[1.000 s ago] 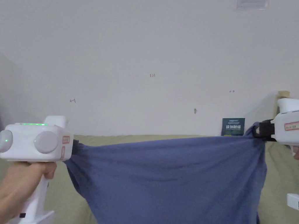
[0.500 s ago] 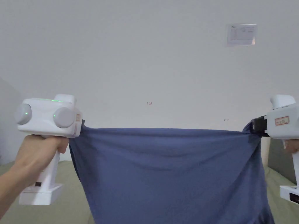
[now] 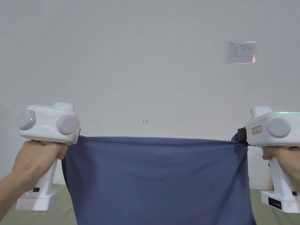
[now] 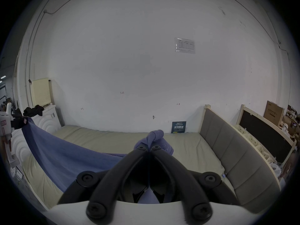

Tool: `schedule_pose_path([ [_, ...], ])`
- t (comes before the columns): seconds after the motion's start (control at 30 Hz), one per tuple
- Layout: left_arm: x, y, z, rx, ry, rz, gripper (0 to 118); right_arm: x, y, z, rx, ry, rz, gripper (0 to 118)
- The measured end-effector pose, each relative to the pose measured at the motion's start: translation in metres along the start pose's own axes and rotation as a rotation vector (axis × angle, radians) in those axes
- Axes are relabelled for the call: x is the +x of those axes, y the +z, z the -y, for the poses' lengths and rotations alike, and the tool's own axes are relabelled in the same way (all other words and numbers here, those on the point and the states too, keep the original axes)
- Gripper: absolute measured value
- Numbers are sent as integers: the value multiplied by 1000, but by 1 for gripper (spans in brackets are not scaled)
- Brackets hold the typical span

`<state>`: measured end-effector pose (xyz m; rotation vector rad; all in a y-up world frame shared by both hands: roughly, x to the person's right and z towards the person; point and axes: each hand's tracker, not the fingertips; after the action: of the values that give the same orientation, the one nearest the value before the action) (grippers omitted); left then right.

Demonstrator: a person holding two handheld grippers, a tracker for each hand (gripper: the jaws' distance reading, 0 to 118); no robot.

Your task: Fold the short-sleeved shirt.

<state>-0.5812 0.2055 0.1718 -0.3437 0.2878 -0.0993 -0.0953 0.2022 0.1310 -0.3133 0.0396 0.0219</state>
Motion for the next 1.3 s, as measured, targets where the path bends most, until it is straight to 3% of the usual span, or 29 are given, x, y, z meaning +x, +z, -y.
schedule_pose_path([
  [0.33,34,-95,-31,18,-72,-61,0,-3,-120,-21,7,18,45,2],
  [0.5,44,-136,-26,18,-75,-72,0,-15,-140,-16,-6,-4,57,2],
  [0.7,56,-181,21,-48,-50,-66,0,-17,-185,23,-49,5,62,2],
  [0.83,64,-200,82,-137,-80,-38,0,-17,-199,82,-119,16,59,2],
  [1.03,69,-178,206,-288,-149,41,0,-17,-168,204,-246,10,25,2],
  [1.1,65,-153,246,-310,-159,59,0,-15,-144,245,-280,-30,27,2],
  [1.13,62,-140,266,-333,-161,66,0,-15,-129,265,-327,-3,18,2],
  [1.3,37,-76,338,-416,-148,110,0,-14,-46,355,-388,-25,6,2],
])
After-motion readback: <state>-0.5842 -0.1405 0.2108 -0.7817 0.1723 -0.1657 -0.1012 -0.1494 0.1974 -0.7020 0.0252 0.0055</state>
